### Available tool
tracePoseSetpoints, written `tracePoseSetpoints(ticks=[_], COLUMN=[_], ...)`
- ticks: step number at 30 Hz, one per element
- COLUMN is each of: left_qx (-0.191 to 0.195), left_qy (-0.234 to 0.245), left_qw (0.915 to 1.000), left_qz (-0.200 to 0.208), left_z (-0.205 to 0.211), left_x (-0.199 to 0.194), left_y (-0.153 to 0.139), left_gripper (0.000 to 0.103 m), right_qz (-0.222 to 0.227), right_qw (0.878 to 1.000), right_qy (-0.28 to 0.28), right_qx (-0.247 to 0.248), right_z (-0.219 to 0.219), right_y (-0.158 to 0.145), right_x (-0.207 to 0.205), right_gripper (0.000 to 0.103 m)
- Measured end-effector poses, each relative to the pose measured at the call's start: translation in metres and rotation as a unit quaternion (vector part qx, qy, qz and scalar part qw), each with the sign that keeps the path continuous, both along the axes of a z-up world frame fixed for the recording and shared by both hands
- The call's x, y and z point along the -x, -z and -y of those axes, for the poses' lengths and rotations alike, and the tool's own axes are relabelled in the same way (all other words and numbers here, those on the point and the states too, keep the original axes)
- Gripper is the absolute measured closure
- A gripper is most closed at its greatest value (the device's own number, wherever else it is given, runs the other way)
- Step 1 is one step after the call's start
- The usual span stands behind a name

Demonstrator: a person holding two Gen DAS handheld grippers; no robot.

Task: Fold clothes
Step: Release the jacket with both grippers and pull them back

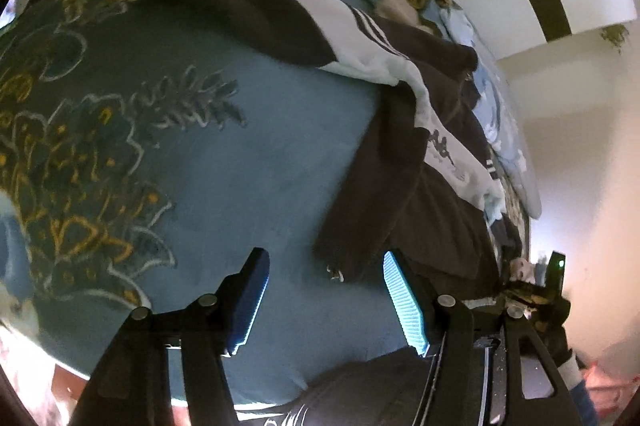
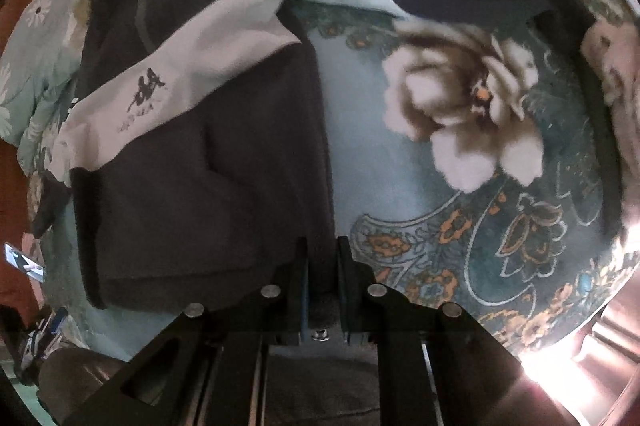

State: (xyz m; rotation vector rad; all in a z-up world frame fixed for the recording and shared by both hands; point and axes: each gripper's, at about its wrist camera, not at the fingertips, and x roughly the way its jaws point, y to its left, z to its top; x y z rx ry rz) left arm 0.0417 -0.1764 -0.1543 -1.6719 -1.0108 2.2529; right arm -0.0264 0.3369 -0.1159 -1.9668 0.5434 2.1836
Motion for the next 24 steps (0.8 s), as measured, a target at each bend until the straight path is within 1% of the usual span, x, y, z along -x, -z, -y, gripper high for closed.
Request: tracePoseSetpoints(ticks=[2, 5, 7, 8, 11, 14, 16, 18, 21, 24], left_qx=[0.002, 0.021, 0.025, 0.026, 0.036, 0.046, 0.057, 0.067, 0.082, 0.111], left_qy=[0.017, 0.036, 0.033, 0.03, 0.008, -0.018, -0.029, -0.037, -0.039, -0.02], left_qw=[0.9999, 0.9991, 0.9991, 0.9992, 0.9993, 0.9988, 0.9979, 0.9971, 0.9959, 0.9936], left_qz=[-0.002, 0.002, 0.002, 0.001, -0.005, -0.007, -0.005, -0.002, 0.001, 0.001], left_z=[0.002, 0.011, 0.02, 0.025, 0.043, 0.054, 0.051, 0.043, 0.02, -0.013], left_x=[0.006, 0.006, 0.001, -0.002, -0.019, -0.037, -0.045, -0.048, -0.045, -0.032], left_y=[0.0, -0.001, -0.003, -0.004, -0.012, -0.021, -0.027, -0.033, -0.049, -0.065], left_gripper=[0.039, 0.039, 0.039, 0.039, 0.039, 0.039, 0.039, 0.039, 0.039, 0.039], right_qz=[-0.001, -0.005, 0.009, 0.01, -0.005, -0.002, -0.012, -0.026, -0.04, -0.054], right_qw=[1.0, 1.0, 0.996, 0.995, 0.995, 0.992, 0.99, 0.99, 0.989, 0.985], right_qy=[-0.008, -0.019, -0.064, -0.076, -0.087, -0.123, -0.141, -0.14, -0.139, -0.146], right_qx=[-0.013, -0.022, -0.064, -0.065, -0.045, -0.039, -0.021, 0.011, 0.041, 0.069], right_z=[0.007, 0.013, 0.012, 0.015, 0.013, 0.031, 0.036, 0.033, 0.03, 0.02], right_y=[-0.009, -0.022, -0.033, -0.038, -0.053, -0.052, -0.053, -0.056, -0.058, -0.07], right_x=[0.006, 0.013, 0.014, 0.019, 0.025, 0.04, 0.045, 0.046, 0.046, 0.039], right_gripper=[0.091, 0.091, 0.091, 0.091, 0.091, 0.091, 0.091, 0.091, 0.091, 0.091])
